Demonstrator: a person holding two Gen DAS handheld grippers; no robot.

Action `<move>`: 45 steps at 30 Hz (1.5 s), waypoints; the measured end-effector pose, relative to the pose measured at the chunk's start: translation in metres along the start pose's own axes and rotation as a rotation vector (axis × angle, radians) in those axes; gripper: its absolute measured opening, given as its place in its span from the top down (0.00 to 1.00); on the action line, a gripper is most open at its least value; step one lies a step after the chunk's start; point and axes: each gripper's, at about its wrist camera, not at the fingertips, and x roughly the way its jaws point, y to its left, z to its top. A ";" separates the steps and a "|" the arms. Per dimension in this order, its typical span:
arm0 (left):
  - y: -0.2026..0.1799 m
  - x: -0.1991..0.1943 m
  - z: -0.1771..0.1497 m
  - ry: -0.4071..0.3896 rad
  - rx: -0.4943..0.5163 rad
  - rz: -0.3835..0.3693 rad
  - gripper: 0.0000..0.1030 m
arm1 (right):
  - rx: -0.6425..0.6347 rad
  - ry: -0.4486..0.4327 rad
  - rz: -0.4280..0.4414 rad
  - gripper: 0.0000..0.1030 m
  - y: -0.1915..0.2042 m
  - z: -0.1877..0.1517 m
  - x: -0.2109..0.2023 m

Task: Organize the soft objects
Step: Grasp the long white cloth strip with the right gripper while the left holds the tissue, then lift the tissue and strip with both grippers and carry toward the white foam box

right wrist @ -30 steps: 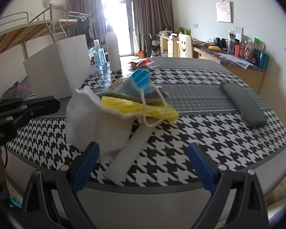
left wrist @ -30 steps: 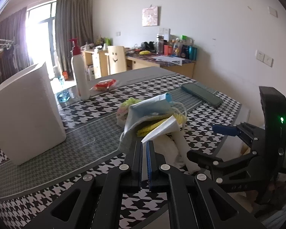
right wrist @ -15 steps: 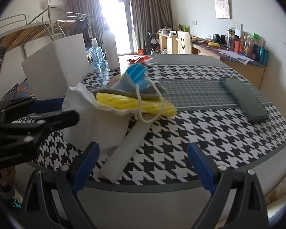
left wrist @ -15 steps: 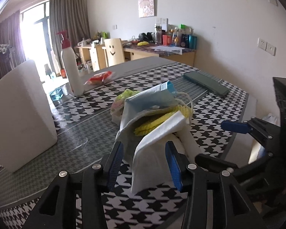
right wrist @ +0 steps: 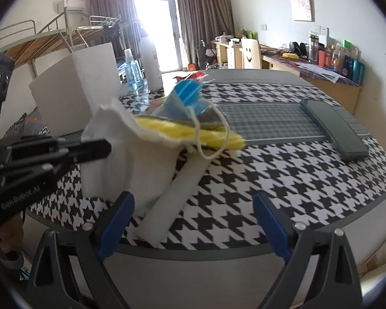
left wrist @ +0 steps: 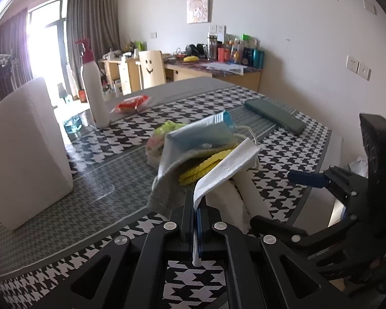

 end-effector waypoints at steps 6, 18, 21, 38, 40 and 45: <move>0.009 -0.023 0.000 -0.042 -0.020 0.010 0.99 | -0.028 0.006 -0.011 0.11 0.010 0.001 0.002; 0.027 -0.057 -0.007 -0.102 -0.070 0.049 0.99 | -0.073 0.073 -0.068 0.51 0.021 0.003 0.013; 0.028 -0.061 -0.006 -0.112 -0.076 0.053 0.99 | -0.091 0.093 -0.072 0.61 0.027 0.002 0.011; 0.038 -0.077 -0.014 -0.137 -0.101 0.083 0.99 | 0.008 0.083 0.032 0.89 0.018 0.008 -0.018; 0.038 -0.081 -0.015 -0.145 -0.099 0.090 0.99 | 0.007 0.071 0.051 0.89 0.021 0.007 -0.025; 0.041 -0.090 -0.015 -0.165 -0.108 0.108 0.99 | -0.033 0.056 0.136 0.89 0.038 0.003 -0.040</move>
